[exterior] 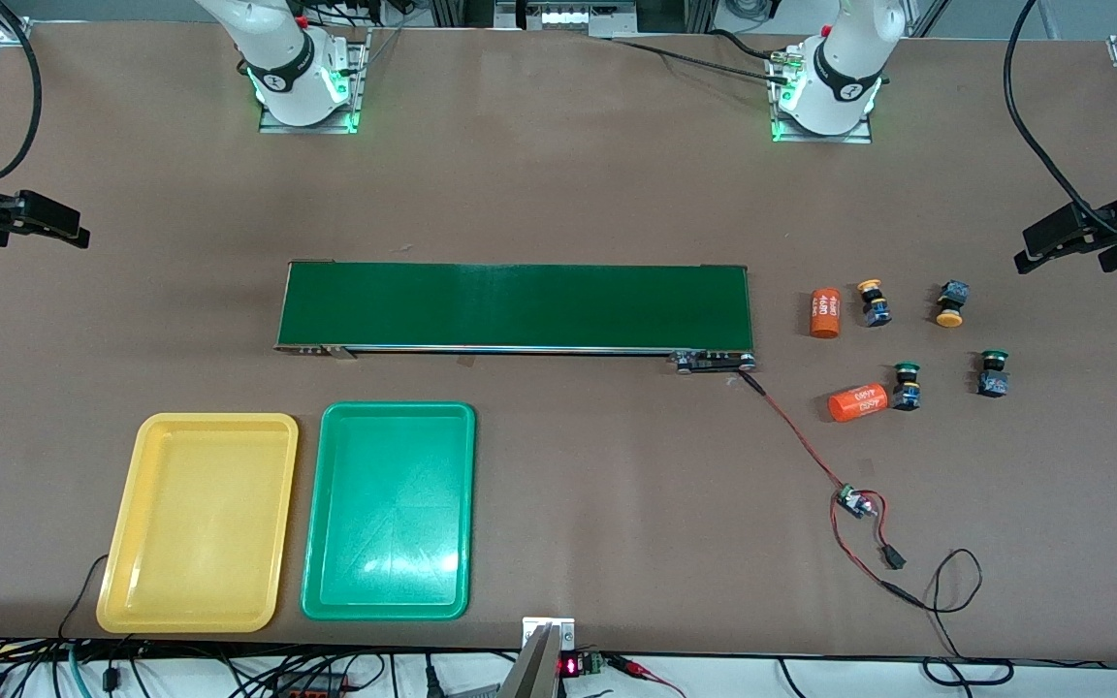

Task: Sort buttons by color to trays

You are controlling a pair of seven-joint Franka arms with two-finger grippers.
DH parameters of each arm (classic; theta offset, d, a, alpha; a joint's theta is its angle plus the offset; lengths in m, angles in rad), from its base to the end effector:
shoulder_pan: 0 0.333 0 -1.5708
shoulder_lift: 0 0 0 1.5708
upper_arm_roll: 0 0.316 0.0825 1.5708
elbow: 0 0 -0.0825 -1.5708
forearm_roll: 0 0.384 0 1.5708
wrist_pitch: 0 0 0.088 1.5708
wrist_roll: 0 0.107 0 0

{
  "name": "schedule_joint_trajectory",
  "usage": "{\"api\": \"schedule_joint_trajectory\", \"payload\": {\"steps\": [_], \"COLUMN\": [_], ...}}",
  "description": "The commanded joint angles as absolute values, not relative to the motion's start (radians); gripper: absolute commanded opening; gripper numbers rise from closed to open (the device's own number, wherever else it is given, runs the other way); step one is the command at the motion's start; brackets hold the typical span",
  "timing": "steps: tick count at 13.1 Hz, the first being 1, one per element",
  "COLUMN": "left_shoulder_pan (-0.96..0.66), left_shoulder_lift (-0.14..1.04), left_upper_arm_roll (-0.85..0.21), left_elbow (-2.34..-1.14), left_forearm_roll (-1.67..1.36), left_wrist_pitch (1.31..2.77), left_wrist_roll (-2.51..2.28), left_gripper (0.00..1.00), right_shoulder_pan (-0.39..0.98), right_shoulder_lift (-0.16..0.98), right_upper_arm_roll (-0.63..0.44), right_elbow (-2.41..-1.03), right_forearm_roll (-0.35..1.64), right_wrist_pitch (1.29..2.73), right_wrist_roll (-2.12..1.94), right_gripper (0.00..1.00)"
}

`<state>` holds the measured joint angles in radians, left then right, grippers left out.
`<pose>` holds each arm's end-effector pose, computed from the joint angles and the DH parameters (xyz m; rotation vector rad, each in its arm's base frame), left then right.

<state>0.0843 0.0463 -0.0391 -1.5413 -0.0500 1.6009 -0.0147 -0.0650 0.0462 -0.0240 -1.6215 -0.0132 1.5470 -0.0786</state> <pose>0.5714 0.0212 0.6152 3.0885 0.0944 0.0218 0.5593 -0.0511 0.5730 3.1316 -0.0156 -0.1904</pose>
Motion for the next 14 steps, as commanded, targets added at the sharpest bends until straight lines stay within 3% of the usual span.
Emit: {"api": "schedule_joint_trajectory", "payload": {"steps": [1, 6, 14], "left_shoulder_pan": [0.092, 0.083, 0.092], "left_shoulder_lift": [0.034, 0.081, 0.299], "left_upper_arm_roll": [-0.049, -0.055, -0.054], "left_elbow": [-1.535, -1.528, -1.506], "left_forearm_roll": [-0.028, -0.035, -0.028], "left_wrist_pitch": [1.582, 1.592, 1.697], "left_wrist_roll": [-0.015, -0.009, 0.008], "left_gripper": [1.0, 1.0, 1.0], "right_shoulder_pan": [-0.066, -0.066, -0.06], "right_shoulder_lift": [0.038, 0.038, 0.035], "right_upper_arm_roll": [-0.02, -0.02, -0.018], "right_elbow": [-1.632, -1.632, -1.632], "right_forearm_roll": [-0.005, -0.006, -0.006], "right_wrist_pitch": [1.557, 1.557, 1.549], "right_wrist_roll": [-0.067, -0.067, -0.066], "right_gripper": [1.0, 1.0, 1.0]}}
